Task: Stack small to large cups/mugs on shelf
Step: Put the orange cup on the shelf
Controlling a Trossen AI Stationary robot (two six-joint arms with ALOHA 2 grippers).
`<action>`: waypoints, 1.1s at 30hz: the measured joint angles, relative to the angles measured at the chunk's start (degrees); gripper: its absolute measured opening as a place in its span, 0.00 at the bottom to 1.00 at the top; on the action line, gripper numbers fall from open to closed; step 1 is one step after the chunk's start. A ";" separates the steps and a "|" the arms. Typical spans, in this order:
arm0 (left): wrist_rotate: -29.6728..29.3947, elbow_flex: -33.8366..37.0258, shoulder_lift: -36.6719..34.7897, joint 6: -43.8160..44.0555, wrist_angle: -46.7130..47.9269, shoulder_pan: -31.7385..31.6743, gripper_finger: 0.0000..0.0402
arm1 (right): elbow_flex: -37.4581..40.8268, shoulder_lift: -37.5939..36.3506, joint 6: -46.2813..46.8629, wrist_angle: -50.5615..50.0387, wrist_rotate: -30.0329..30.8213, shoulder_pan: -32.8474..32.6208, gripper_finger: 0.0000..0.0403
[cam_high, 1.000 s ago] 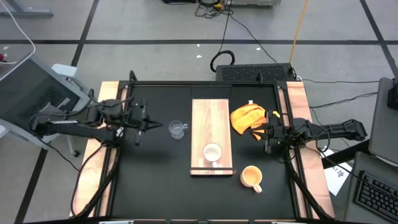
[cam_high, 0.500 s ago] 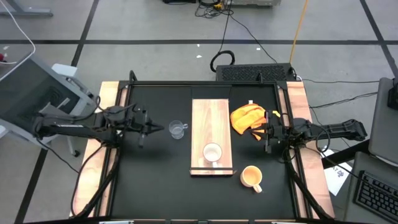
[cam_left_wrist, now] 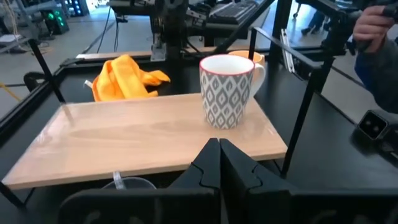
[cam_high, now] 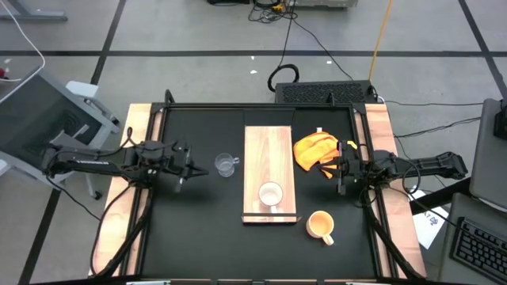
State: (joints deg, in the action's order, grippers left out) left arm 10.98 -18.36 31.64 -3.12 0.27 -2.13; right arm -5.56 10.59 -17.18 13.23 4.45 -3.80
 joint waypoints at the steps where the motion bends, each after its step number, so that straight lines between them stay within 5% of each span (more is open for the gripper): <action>1: -0.04 0.10 0.00 -0.06 -0.06 0.00 0.00 | 0.00 0.00 0.00 0.01 0.00 0.00 0.00; 33: -0.83 11.62 -17.25 1.77 -3.68 -0.04 0.00 | 0.00 0.00 0.01 -0.22 0.00 -0.01 0.00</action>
State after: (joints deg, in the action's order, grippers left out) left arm 10.15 -6.74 14.39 -1.35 -3.41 -2.17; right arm -5.56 10.59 -17.17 13.02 4.45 -3.81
